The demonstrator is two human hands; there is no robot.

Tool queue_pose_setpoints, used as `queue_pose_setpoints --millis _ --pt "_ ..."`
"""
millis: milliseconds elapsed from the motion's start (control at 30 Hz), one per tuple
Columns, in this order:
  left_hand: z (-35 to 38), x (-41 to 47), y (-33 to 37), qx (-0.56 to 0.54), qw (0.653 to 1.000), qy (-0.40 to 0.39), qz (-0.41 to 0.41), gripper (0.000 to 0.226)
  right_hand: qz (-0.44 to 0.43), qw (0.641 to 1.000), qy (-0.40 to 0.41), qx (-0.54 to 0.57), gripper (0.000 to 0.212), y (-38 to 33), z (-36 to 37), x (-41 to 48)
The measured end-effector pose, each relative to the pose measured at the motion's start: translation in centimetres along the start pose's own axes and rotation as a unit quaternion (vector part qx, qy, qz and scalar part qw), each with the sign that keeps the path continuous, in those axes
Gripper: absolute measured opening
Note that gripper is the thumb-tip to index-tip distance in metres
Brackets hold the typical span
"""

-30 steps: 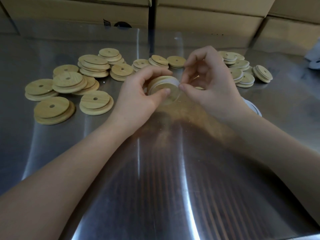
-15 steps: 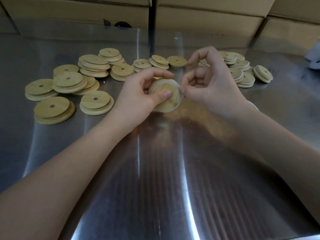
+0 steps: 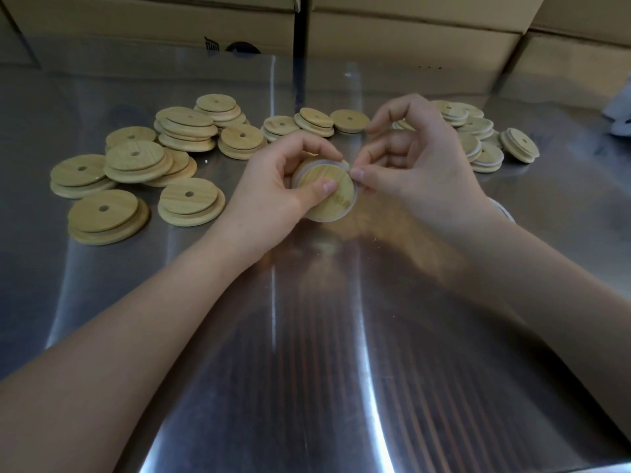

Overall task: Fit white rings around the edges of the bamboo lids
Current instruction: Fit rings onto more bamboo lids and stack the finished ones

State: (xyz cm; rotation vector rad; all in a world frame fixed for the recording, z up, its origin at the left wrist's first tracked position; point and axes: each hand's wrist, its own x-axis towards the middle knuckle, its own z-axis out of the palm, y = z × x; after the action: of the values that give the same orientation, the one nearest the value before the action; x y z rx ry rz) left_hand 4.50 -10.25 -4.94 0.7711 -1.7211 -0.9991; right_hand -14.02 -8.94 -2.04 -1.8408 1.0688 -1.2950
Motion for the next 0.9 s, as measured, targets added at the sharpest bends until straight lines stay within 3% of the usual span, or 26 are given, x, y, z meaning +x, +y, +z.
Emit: queue_pose_setpoints --millis 333,600,900 --pt "0.30 0.06 -0.04 -0.064 0.996 0.020 -0.051 0.026 0.049 0.997 0.050 0.021 0.023 0.33 -0.17 0.09" --pt "-0.23 0.11 -0.23 -0.105 0.985 0.057 -0.126 0.023 0.131 0.990 -0.008 0.059 0.008 0.93 0.07 -0.04" --pt "-0.26 0.13 0.02 -0.125 0.974 0.104 -0.156 0.016 0.133 0.988 -0.063 0.048 0.022 0.92 0.52 -0.23"
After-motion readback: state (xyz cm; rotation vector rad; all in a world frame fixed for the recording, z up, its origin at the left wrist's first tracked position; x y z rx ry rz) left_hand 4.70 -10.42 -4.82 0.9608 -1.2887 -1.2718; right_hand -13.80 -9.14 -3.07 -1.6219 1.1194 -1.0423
